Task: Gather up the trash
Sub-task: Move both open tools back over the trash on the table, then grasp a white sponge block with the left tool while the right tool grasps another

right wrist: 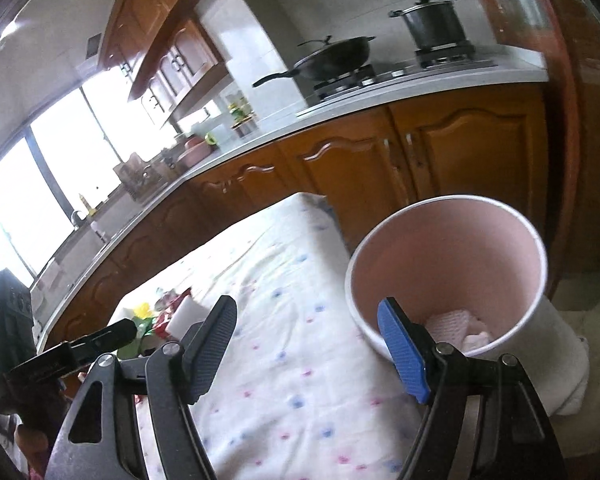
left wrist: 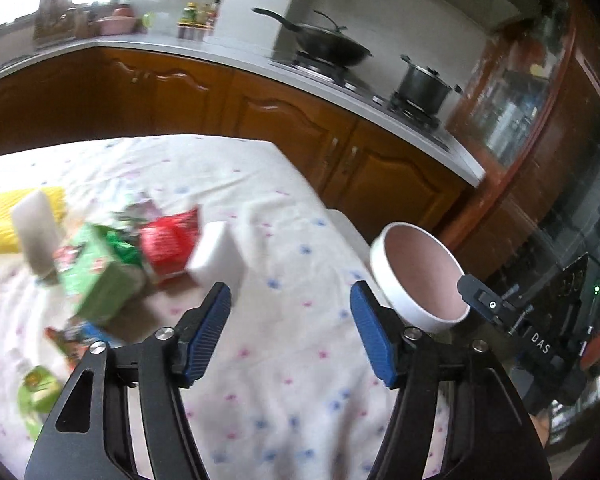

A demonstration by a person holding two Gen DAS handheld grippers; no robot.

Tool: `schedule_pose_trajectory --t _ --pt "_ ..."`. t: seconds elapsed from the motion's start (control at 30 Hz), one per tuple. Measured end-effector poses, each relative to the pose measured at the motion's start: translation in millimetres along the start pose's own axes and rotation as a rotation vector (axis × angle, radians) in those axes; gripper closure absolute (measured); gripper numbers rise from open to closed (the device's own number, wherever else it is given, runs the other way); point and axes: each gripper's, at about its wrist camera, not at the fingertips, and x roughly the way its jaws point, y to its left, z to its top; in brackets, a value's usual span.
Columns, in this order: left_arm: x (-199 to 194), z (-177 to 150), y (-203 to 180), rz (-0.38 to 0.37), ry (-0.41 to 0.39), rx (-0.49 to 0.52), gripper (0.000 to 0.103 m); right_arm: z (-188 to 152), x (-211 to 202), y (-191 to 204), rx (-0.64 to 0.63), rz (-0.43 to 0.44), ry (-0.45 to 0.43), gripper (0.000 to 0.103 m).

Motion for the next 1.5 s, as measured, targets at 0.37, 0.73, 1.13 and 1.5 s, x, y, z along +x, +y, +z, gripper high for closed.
schedule_pose_trajectory --t 0.37,0.73,1.13,1.5 --pt "-34.7 -15.0 56.9 0.083 -0.039 -0.073 0.038 -19.5 20.1 46.5 -0.062 0.088 0.052 0.028" --pt "-57.8 -17.1 118.1 0.172 -0.077 -0.181 0.035 -36.0 41.4 93.7 -0.157 0.161 0.105 0.028" --pt "-34.1 2.4 173.4 0.283 0.001 -0.233 0.024 -36.8 84.9 136.3 -0.296 0.181 0.161 0.013" --pt "14.4 22.4 213.5 0.307 0.070 -0.266 0.023 -43.8 141.3 155.7 -0.431 0.182 0.260 0.013"
